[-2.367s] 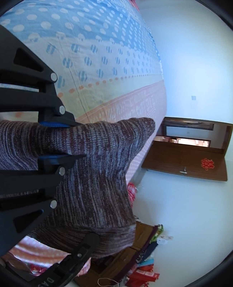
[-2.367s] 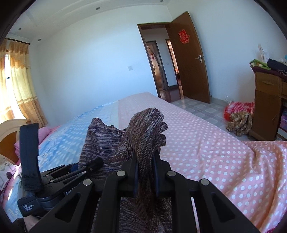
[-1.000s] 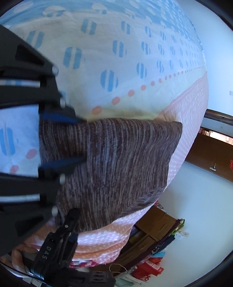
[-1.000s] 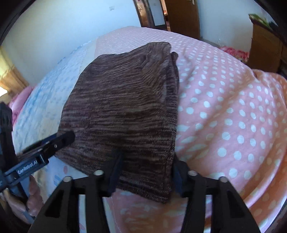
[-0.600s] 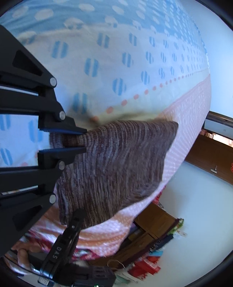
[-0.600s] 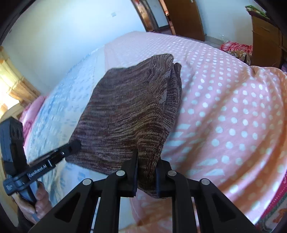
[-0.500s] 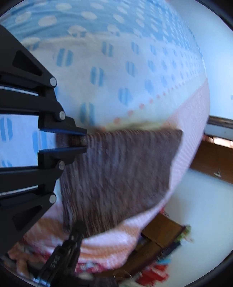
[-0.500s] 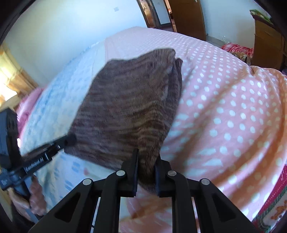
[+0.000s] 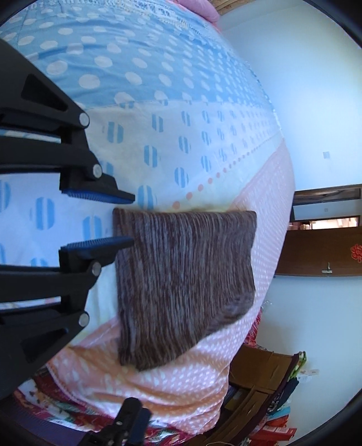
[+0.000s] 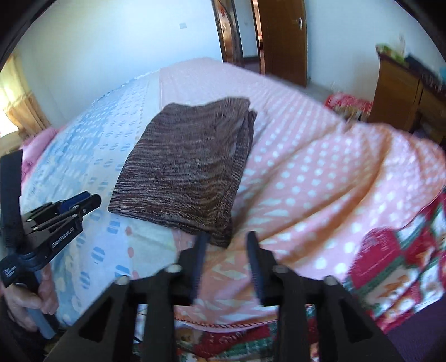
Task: Fold small clothes
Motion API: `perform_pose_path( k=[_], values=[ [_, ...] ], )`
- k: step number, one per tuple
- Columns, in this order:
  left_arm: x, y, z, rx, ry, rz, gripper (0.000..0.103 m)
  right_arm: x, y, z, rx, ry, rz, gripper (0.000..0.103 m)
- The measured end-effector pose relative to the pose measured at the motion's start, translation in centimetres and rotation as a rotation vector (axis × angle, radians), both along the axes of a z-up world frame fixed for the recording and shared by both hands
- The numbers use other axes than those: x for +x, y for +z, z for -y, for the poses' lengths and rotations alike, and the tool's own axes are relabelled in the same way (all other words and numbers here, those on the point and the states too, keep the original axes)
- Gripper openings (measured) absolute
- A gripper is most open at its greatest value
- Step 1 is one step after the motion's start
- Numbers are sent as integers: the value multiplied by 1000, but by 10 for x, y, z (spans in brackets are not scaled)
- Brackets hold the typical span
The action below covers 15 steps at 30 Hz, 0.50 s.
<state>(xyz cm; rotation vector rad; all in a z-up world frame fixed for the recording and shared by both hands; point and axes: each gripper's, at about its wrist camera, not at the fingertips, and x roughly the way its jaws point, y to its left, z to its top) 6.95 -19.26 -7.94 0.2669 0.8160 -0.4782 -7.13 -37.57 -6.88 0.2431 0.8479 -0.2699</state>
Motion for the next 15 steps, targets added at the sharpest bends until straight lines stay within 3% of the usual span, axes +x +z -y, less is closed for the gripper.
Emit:
perform_pose_path(
  k=[4, 7, 11, 15],
  values=[
    [-19, 7, 1, 14, -6, 20, 51, -15, 13, -7, -58, 18, 11, 45],
    [-31, 7, 4, 31, -29, -34, 51, -25, 18, -9, -73, 20, 6, 46],
    [-44, 2, 10, 33, -65, -131, 51, -37, 22, -11, -100, 17, 6, 64],
    [-55, 0, 16, 45, -72, -186, 51, -40, 28, -9, -110, -3, 19, 64]
  ],
)
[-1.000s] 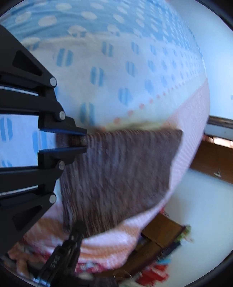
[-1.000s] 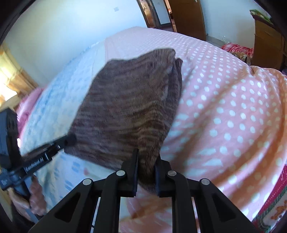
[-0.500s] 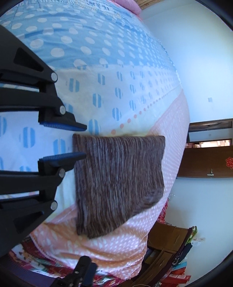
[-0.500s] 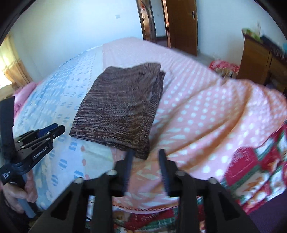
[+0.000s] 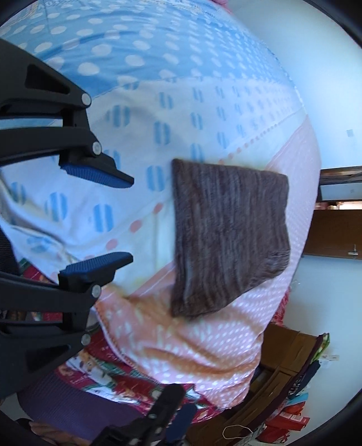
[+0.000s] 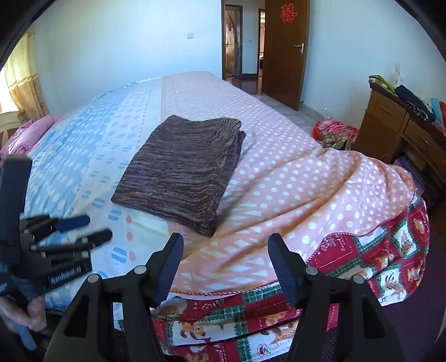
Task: Fold small clothes
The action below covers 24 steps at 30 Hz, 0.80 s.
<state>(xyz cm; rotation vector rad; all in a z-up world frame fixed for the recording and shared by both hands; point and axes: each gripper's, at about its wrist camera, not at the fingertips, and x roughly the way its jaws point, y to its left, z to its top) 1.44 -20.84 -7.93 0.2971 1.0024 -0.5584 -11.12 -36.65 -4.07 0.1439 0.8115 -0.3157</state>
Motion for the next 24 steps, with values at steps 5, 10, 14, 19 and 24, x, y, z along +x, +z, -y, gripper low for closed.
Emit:
perform_pose_path(
  k=[5, 10, 14, 19, 24],
  values=[
    [-18, 30, -7, -41, 24, 148, 52, -6, 15, -6, -31, -8, 66, 64],
    [-41, 75, -25, -137, 101, 407, 88, -12, 38, -21, -71, 6, 175, 64],
    [-56, 100, -41, -205, 150, 557, 103, -17, 52, -34, -134, 16, 240, 65],
    [-59, 119, -51, -246, 163, 628, 103, -26, 77, -44, -149, 8, 345, 75],
    [-60, 129, -51, -250, 179, 659, 103, -34, 97, -52, -177, -9, 448, 78]
  ],
)
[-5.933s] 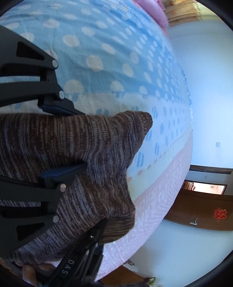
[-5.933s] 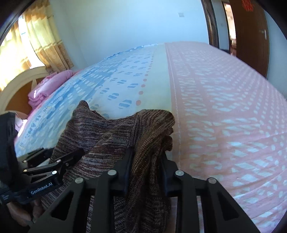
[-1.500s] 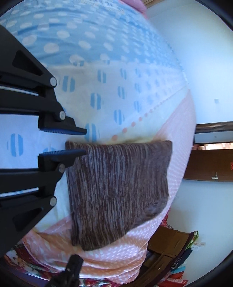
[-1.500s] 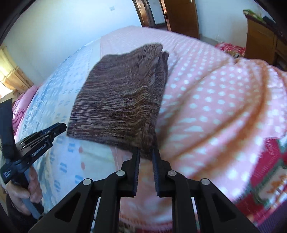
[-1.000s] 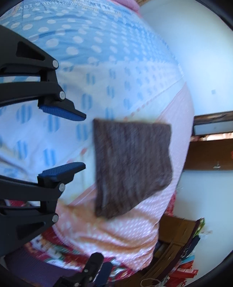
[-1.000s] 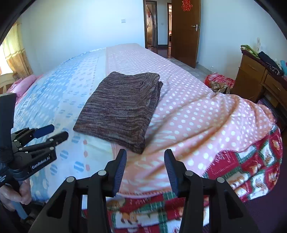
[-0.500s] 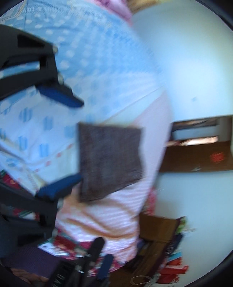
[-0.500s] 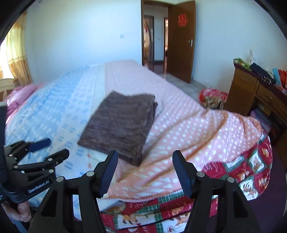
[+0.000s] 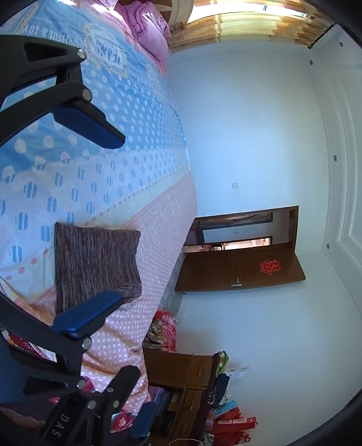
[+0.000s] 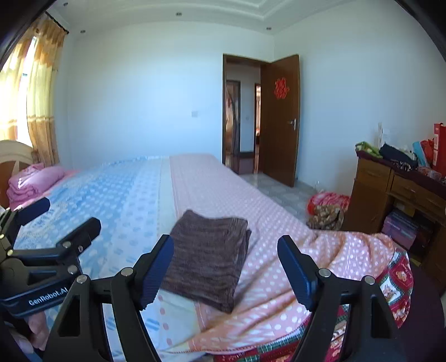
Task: Fold small clothes
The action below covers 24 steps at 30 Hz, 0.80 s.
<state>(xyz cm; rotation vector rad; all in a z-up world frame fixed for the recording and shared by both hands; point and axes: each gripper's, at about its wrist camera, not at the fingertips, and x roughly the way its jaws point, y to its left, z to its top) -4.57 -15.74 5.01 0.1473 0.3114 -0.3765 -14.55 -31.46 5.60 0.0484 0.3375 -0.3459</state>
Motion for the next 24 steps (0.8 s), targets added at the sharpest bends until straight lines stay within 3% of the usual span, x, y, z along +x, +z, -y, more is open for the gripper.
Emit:
perform_pose_path(
  k=[9, 24],
  values=[
    [-1, 0, -4, -16, 18, -27, 103, -13, 10, -6, -39, -21, 68, 83],
    [-8, 1, 1, 9, 5, -8, 103, -12, 3, -4, -25, -18, 44, 84]
  ],
)
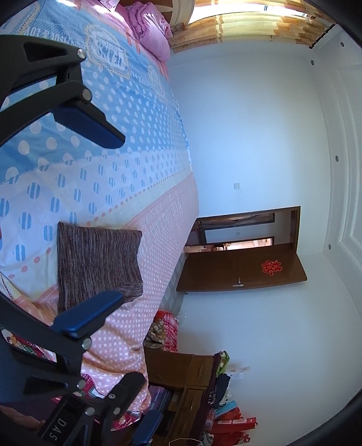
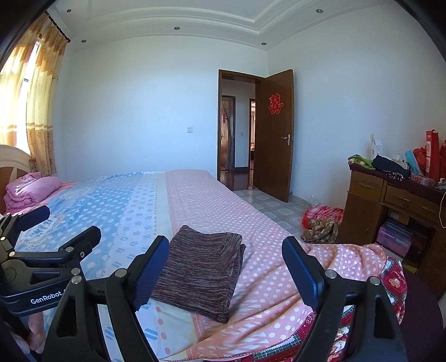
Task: Fold small clothes
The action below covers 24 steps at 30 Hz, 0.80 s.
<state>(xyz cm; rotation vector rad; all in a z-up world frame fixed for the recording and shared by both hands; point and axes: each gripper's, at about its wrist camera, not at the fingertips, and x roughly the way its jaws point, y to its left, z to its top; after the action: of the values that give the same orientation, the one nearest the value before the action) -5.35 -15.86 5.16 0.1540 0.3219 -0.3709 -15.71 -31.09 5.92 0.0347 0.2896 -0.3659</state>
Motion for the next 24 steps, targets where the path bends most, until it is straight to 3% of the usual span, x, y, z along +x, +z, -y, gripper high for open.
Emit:
perform_pose_path(
  k=[24],
  values=[
    [-2, -1, -2, -1, -13, -12, 103, 0, -2, 2, 9, -4, -3, 84]
  ],
)
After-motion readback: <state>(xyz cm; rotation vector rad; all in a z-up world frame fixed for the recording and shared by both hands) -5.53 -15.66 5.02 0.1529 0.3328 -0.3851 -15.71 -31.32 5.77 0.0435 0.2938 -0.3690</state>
